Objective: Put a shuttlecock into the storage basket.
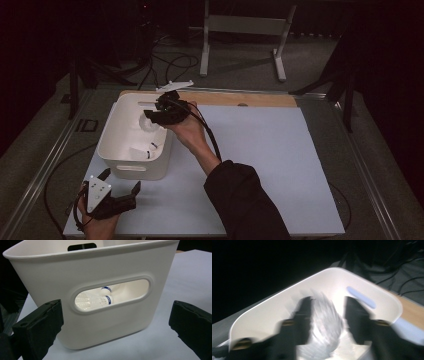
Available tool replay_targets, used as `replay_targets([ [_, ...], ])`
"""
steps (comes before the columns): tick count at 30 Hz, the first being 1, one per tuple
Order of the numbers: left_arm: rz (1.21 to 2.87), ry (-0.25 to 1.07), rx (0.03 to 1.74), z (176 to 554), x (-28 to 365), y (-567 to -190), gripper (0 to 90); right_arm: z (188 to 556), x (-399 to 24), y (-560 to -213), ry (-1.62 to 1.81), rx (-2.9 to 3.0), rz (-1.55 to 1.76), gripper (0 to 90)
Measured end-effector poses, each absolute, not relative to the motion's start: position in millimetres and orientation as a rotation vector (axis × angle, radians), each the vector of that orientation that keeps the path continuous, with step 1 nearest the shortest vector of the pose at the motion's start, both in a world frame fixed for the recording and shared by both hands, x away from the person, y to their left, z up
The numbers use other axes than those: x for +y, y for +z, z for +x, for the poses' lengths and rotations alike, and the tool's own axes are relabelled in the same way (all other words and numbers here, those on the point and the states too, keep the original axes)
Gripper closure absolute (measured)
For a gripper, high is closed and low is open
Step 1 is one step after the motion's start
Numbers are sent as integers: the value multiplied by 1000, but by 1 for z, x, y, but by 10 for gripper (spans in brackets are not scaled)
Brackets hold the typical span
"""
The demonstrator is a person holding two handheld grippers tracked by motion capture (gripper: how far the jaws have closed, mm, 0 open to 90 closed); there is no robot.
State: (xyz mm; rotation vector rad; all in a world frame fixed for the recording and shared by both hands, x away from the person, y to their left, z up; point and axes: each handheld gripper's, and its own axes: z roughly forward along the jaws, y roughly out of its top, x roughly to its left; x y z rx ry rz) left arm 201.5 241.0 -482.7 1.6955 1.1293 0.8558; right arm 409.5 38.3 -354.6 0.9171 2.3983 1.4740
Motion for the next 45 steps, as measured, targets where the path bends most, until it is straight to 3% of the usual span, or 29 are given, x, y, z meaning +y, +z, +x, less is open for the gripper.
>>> replay_targets([
  [6, 1699, 857, 1128, 202, 240, -483, 0, 411, 31, -355, 1433, 2398, 933, 280],
  [13, 1703, 858, 1128, 202, 240, -483, 1, 409, 27, -353, 1406, 2386, 926, 187],
  [28, 1704, 857, 1124, 202, 239, -483, 1, 401, 22, -355, 1333, 2382, 844, 161],
  [45, 1709, 856, 1127, 202, 239, -484, 0, 390, -14, -359, 1270, 2314, 857, 140],
])
